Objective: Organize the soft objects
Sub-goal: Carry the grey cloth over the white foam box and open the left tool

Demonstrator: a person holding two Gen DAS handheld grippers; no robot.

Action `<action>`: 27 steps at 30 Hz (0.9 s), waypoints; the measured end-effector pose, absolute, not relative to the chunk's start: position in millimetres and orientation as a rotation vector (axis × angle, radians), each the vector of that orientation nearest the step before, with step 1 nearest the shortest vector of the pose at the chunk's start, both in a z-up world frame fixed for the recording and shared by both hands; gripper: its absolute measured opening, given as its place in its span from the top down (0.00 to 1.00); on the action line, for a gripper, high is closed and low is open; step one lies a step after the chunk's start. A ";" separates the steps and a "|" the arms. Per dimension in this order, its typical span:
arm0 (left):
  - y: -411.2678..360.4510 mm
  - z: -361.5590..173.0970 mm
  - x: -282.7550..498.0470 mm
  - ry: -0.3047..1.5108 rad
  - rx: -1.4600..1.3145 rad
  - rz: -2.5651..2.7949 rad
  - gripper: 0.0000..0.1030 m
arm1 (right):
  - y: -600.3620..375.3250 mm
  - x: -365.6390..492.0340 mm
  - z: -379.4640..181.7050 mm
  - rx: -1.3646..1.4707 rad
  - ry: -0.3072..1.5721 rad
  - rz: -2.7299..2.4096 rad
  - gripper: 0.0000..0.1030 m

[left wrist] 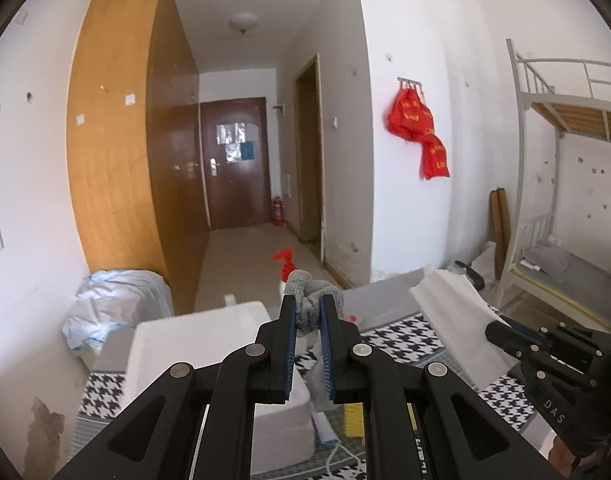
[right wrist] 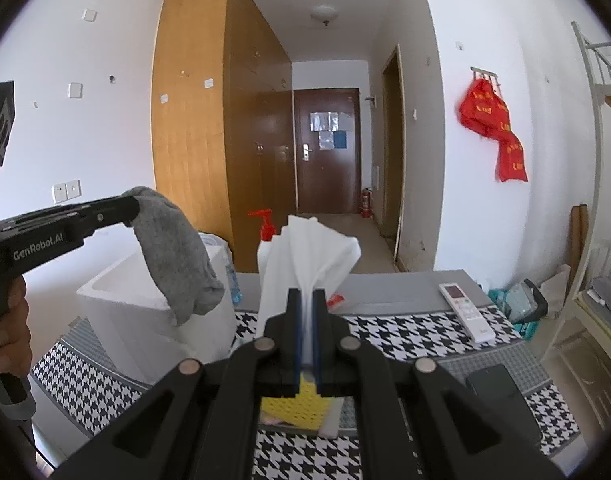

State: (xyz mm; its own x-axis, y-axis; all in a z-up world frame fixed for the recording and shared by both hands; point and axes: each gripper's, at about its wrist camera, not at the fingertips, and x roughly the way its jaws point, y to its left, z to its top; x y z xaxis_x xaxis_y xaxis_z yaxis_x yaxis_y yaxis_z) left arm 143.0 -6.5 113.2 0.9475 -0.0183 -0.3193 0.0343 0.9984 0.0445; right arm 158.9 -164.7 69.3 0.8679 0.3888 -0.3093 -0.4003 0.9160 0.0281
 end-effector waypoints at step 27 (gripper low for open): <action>46.8 127.3 136.6 0.283 0.020 0.288 0.88 | -112.6 163.4 88.7 -0.068 0.295 0.583 0.93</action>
